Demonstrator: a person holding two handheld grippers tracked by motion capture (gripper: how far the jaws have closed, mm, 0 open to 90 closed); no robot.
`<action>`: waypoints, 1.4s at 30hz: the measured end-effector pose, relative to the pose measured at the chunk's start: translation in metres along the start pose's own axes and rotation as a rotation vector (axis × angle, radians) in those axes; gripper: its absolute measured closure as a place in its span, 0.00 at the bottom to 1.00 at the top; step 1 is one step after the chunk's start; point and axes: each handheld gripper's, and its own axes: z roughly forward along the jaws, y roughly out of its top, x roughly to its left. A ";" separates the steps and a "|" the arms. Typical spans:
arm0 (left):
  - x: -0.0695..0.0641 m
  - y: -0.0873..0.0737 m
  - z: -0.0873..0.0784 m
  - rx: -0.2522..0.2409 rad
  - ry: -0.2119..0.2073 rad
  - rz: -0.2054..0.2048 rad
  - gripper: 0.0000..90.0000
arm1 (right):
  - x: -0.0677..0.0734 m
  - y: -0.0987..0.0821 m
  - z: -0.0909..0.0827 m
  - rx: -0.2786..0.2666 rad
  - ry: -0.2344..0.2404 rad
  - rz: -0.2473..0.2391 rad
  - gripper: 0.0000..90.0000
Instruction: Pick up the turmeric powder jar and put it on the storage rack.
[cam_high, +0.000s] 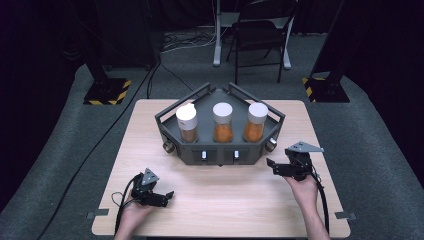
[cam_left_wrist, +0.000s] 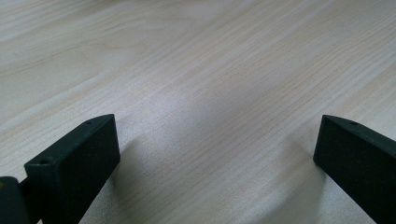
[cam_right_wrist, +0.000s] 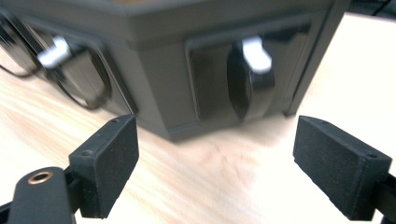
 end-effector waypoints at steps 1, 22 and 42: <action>0.000 0.000 0.000 0.000 0.000 0.000 0.01 | -0.001 -0.002 0.002 0.008 -0.001 0.004 0.14; 0.000 0.000 0.000 0.000 0.001 -0.001 0.01 | -0.007 -0.046 0.008 0.088 -0.020 0.041 0.13; 0.000 0.000 0.000 0.000 0.002 -0.001 0.01 | 0.009 -0.062 0.008 0.149 -0.077 -0.020 0.13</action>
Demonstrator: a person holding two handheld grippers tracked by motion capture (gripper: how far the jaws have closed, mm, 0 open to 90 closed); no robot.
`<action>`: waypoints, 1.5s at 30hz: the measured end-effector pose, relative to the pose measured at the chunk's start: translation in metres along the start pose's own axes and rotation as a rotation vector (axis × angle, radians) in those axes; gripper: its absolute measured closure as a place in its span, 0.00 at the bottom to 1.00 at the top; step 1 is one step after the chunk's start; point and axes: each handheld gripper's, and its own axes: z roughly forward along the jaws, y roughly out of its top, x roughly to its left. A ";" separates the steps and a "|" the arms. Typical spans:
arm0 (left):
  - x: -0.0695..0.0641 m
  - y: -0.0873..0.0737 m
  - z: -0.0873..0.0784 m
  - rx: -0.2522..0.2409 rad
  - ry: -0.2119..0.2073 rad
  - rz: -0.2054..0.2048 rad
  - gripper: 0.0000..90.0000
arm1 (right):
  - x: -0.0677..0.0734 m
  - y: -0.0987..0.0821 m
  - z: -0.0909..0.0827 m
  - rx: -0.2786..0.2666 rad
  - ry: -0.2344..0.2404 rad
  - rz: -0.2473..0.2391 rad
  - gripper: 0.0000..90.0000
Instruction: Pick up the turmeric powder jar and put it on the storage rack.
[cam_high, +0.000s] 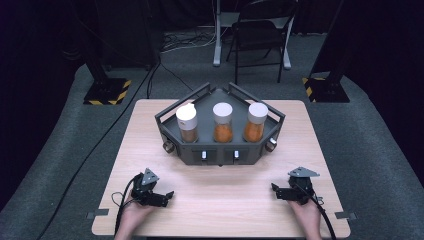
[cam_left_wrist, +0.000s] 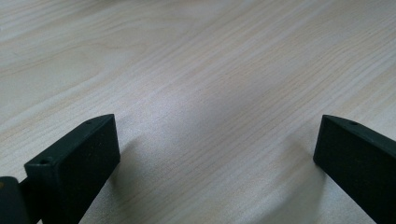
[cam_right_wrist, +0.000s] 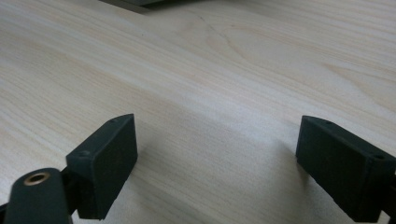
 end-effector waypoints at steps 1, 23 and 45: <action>0.000 0.000 0.000 0.000 0.000 0.001 0.01 | 0.000 -0.001 -0.001 0.000 -0.002 0.001 0.13; -0.001 0.000 0.000 0.001 0.003 -0.003 0.01 | 0.002 -0.001 -0.004 0.031 -0.036 0.030 0.00; -0.001 0.000 0.000 0.001 0.003 -0.004 0.01 | -0.001 -0.001 -0.004 0.030 -0.020 0.016 0.00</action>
